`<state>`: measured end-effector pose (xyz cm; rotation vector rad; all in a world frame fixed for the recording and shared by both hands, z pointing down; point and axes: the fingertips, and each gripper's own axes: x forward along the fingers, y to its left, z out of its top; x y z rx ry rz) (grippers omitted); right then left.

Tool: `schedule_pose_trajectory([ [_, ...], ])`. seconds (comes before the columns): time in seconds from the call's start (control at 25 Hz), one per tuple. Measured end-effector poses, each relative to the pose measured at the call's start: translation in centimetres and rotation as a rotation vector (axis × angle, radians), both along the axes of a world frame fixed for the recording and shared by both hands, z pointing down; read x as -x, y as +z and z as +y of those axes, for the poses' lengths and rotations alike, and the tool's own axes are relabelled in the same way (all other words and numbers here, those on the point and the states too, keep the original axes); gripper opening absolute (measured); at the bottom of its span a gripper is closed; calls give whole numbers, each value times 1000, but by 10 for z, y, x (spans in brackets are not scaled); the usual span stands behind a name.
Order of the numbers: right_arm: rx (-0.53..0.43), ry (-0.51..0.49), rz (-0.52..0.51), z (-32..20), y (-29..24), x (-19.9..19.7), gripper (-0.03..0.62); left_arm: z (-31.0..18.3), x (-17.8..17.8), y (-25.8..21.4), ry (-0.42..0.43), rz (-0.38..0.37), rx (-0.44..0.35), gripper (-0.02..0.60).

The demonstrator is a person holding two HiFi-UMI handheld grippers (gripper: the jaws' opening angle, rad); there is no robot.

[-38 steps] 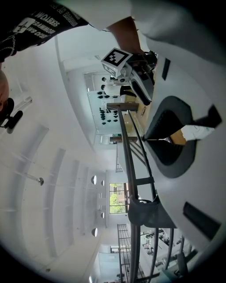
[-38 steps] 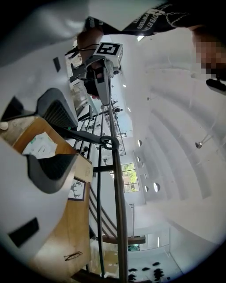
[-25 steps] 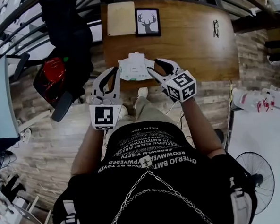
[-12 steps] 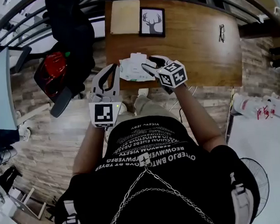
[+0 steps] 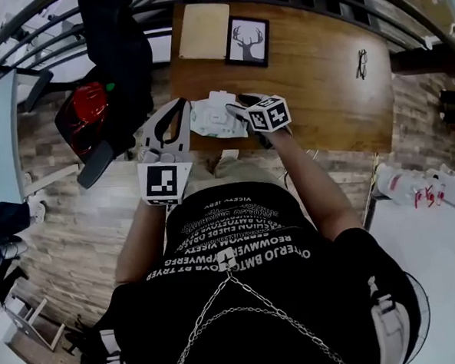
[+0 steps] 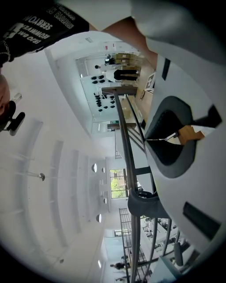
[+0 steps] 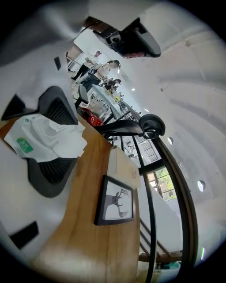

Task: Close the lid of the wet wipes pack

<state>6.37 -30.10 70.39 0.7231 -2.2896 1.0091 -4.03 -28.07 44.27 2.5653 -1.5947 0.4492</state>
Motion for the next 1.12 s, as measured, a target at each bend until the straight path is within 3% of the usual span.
schedule_pose_trajectory([
  [0.44,57,0,50,-9,36,12,242,2,27,-6,-54,-8,21,31],
  [0.76,70,71,91,-21,44,-1,261,-8,27,-1,16,-24,41,31],
  [0.96,137,21,73,-15,52,11,278,-16,27,2,59,-39,61,31],
  [1.12,123,-7,109,-15,54,15,275,-23,34,0,71,-43,64,31],
])
